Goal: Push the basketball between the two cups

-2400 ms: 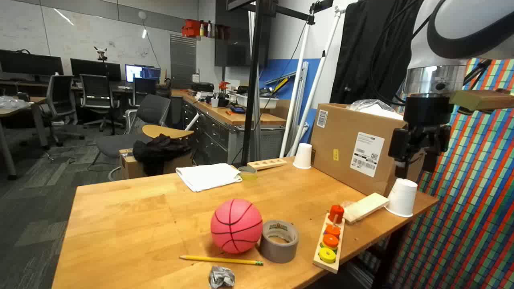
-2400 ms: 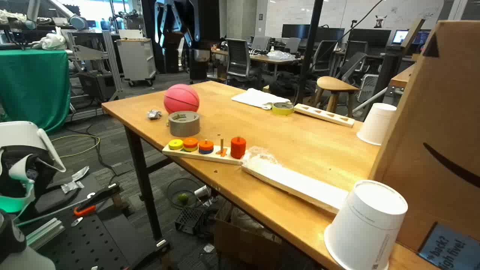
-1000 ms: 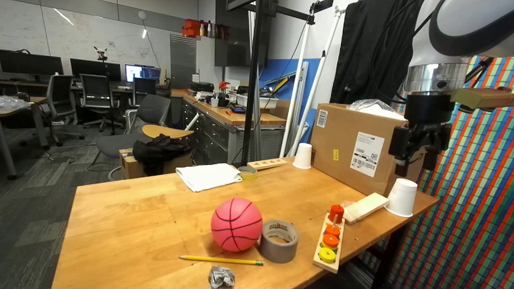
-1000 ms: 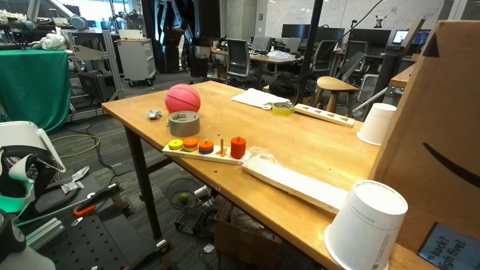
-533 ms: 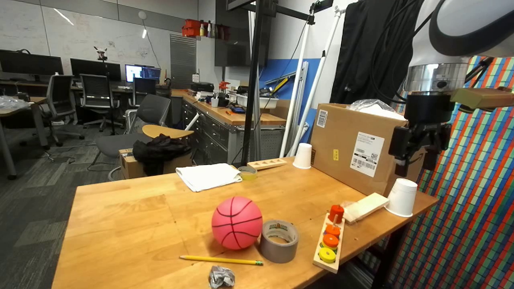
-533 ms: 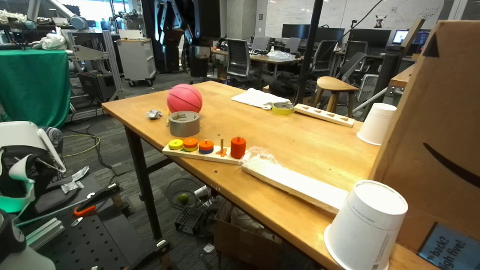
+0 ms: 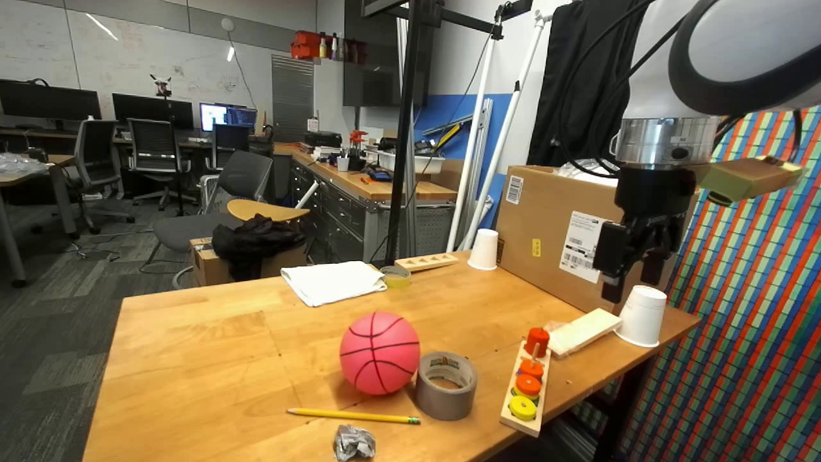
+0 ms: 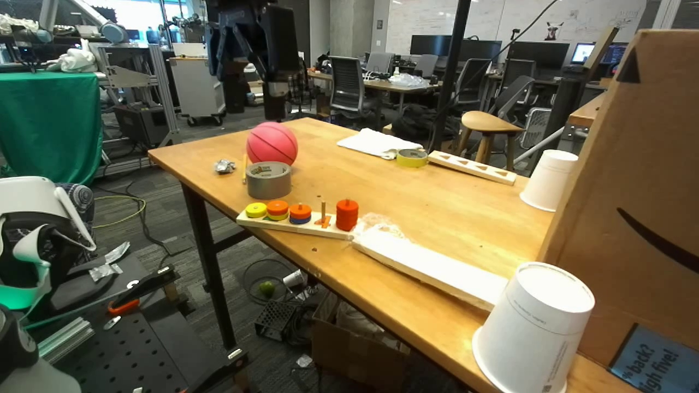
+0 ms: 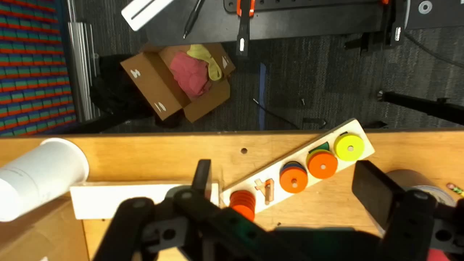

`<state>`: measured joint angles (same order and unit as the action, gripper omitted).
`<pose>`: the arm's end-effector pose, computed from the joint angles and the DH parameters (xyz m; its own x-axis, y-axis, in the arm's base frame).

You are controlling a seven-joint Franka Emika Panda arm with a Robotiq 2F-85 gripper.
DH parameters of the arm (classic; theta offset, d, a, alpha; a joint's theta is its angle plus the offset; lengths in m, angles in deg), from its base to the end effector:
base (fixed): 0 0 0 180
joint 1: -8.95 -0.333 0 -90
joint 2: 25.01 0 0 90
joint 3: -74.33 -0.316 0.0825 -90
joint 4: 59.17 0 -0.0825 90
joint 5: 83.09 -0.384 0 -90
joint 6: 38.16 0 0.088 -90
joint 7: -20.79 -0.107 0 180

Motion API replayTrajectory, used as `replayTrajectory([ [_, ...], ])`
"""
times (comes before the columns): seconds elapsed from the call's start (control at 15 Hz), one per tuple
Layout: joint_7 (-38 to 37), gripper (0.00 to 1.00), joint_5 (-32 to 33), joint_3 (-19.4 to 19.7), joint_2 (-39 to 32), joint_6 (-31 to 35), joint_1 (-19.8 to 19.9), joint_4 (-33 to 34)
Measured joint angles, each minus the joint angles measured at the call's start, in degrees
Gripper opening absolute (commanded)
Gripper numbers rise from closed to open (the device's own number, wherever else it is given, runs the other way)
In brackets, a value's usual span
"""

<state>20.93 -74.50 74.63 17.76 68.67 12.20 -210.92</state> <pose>0.3188 -0.0313 0.4647 0.9991 -0.0147 -0.0408 -0.0089 -0.9904 0.1376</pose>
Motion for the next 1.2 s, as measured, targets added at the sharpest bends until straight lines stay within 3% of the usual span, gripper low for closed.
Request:
replayTrajectory([
  [0.67, 9.0, 1.00, -0.1, -5.3, -0.9, 12.4, -14.4, -5.8],
  [1.2, 19.5, 1.00, 0.6, -9.8, -12.7, 19.1, -22.6, 0.6],
])
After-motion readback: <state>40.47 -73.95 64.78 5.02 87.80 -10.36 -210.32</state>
